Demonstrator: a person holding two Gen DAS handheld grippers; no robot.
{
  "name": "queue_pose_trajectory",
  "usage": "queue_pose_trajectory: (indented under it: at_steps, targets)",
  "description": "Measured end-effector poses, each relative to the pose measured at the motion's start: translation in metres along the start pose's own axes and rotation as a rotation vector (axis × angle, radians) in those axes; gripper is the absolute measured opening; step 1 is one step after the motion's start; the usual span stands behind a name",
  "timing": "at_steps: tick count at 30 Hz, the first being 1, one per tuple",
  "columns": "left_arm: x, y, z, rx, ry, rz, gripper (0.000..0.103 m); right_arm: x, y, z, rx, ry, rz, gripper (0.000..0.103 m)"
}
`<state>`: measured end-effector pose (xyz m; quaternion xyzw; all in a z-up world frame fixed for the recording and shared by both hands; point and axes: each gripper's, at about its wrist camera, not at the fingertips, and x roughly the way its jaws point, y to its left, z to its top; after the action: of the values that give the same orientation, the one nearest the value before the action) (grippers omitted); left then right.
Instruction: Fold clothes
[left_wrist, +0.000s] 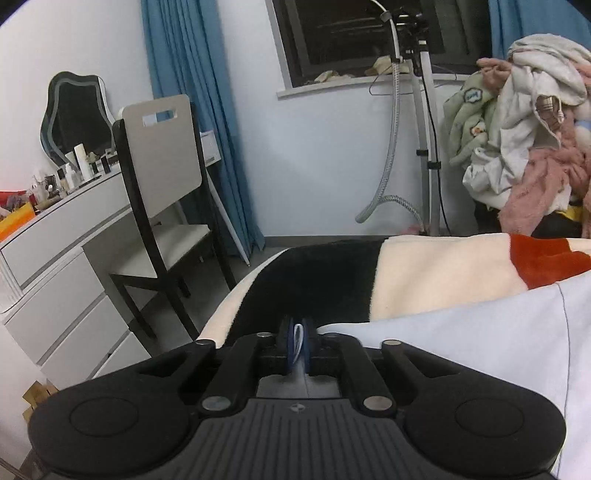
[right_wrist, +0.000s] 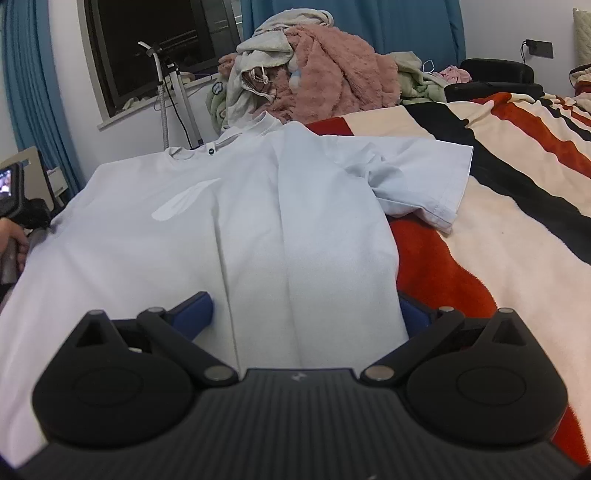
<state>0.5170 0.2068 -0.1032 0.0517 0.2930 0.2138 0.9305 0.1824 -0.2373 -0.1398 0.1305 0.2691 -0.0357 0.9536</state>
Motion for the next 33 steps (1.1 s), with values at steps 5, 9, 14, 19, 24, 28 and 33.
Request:
queue_pose_trajectory:
  at_steps: [5, 9, 14, 19, 24, 28, 33]
  targets:
    - [-0.045, 0.013, 0.003, -0.068, 0.029, -0.011, 0.058, -0.001, -0.001, 0.002, -0.003, -0.006, 0.015, 0.103]
    - [-0.122, 0.028, -0.009, -0.112, 0.051, -0.066, 0.06, -0.013, 0.002, 0.005, -0.017, -0.043, 0.039, 0.103]
    - [-0.242, 0.047, -0.049, -0.142, 0.14, -0.195, 0.062, -0.047, 0.01, 0.015, -0.055, -0.12, 0.076, 0.103]
    - [-0.351, 0.06, -0.119, -0.15, 0.365, -0.34, 0.051, -0.096, 0.01, 0.023, -0.091, -0.198, 0.085, 0.103]
    - [-0.42, 0.064, -0.194, -0.124, 0.563, -0.396, 0.05, -0.148, -0.008, 0.029, -0.037, -0.182, 0.07, 0.103]
    - [-0.439, 0.054, -0.233, -0.054, 0.661, -0.367, 0.05, -0.183, -0.017, 0.029, -0.013, -0.205, 0.08, 0.103]
    - [-0.449, 0.048, -0.251, 0.008, 0.674, -0.311, 0.024, -0.188, -0.02, 0.026, -0.012, -0.208, 0.074, 0.103]
